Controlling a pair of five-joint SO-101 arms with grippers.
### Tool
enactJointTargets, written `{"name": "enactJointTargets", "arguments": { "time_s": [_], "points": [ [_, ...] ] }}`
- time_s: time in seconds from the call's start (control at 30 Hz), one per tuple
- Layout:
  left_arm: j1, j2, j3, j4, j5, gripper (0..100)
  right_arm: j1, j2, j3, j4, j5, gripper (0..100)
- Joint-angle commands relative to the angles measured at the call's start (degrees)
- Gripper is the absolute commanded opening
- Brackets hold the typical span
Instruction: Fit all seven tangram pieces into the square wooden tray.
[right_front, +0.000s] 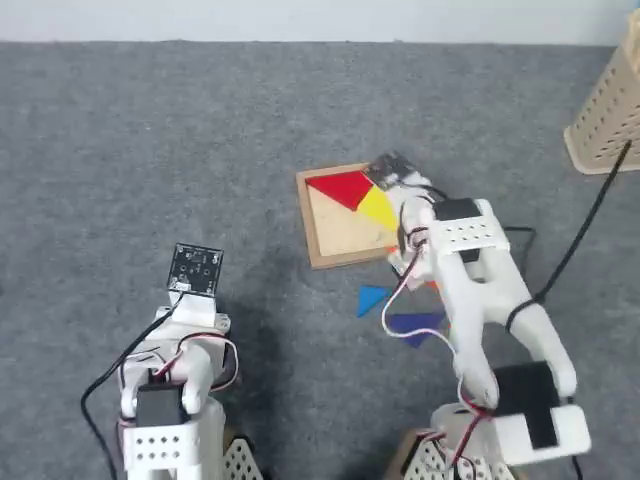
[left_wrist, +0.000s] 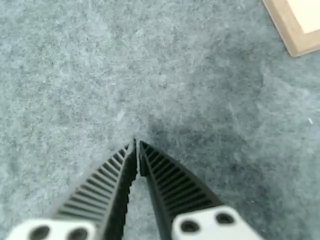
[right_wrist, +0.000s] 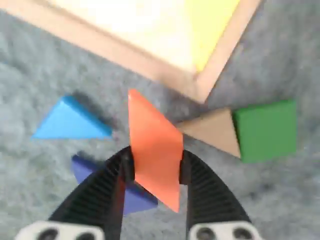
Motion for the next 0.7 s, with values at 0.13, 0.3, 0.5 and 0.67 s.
{"name": "enactJointTargets", "arguments": {
  "time_s": [0.13,0.3,0.5,0.67],
  "points": [
    [-0.3,0.0,-0.5,0.3,-0.5,1,-10.5,3.1,-22.4,9.6,-1.5,2.7],
    [-0.3,0.0,-0.5,0.3,-0.5,1,-13.8,19.7,-40.2,14.1,-1.8,2.4],
    [-0.3,0.0,-0.5,0.3,-0.5,1,-13.9,35.5,-52.0,14.3,-6.0,2.4],
    [-0.3,0.0,-0.5,0.3,-0.5,1,-13.3,40.1,-55.5,14.0,-5.9,2.7]
  ]
}}
